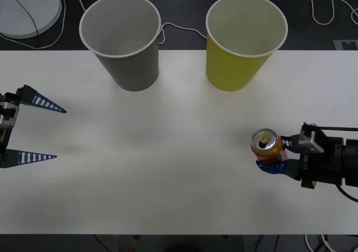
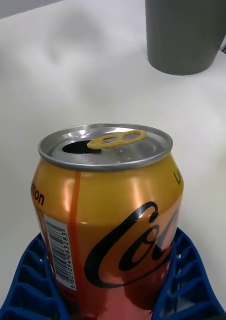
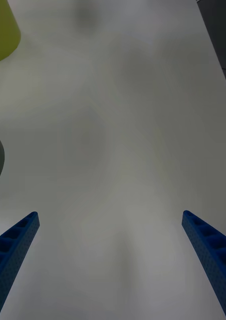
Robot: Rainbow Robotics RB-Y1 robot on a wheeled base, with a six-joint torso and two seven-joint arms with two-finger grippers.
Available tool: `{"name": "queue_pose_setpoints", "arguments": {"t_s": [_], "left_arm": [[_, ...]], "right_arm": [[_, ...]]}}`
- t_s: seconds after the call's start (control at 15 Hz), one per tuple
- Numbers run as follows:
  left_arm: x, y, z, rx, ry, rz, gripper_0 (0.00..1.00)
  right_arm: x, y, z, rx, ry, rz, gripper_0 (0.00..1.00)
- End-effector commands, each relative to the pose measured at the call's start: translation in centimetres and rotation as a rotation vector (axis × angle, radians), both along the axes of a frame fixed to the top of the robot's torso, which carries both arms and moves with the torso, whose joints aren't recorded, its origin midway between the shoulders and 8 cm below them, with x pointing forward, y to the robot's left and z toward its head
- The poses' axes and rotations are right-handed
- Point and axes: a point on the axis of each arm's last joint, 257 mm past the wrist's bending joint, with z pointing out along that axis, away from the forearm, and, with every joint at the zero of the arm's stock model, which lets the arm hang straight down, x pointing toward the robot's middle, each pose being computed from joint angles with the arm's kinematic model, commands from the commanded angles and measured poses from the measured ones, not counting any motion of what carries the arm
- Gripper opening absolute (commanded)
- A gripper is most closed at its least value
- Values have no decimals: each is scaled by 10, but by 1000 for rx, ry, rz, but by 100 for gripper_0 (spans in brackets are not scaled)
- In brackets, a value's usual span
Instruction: Put the can into the green bin and the plastic bottle into the gray bin
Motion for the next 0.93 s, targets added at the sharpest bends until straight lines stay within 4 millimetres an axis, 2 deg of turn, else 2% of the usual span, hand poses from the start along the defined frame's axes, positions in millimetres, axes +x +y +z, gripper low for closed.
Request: {"name": "queue_pose_setpoints", "arguments": {"t_s": [0.07,0.27,0.53,0.93], "left_arm": [[0,0,0,0,0,0,100],[0,0,0,0,0,0,100],[0,0,0,0,0,0,100],[0,0,0,0,0,0,100]], "right_arm": [[-6,-12,24,-41,59,-65,0],[-11,-24,47,-67,126,-132,0],[-4,-44,76,-109,199,-216,0],[10,-82,136,-160,280,-389,0]]}}
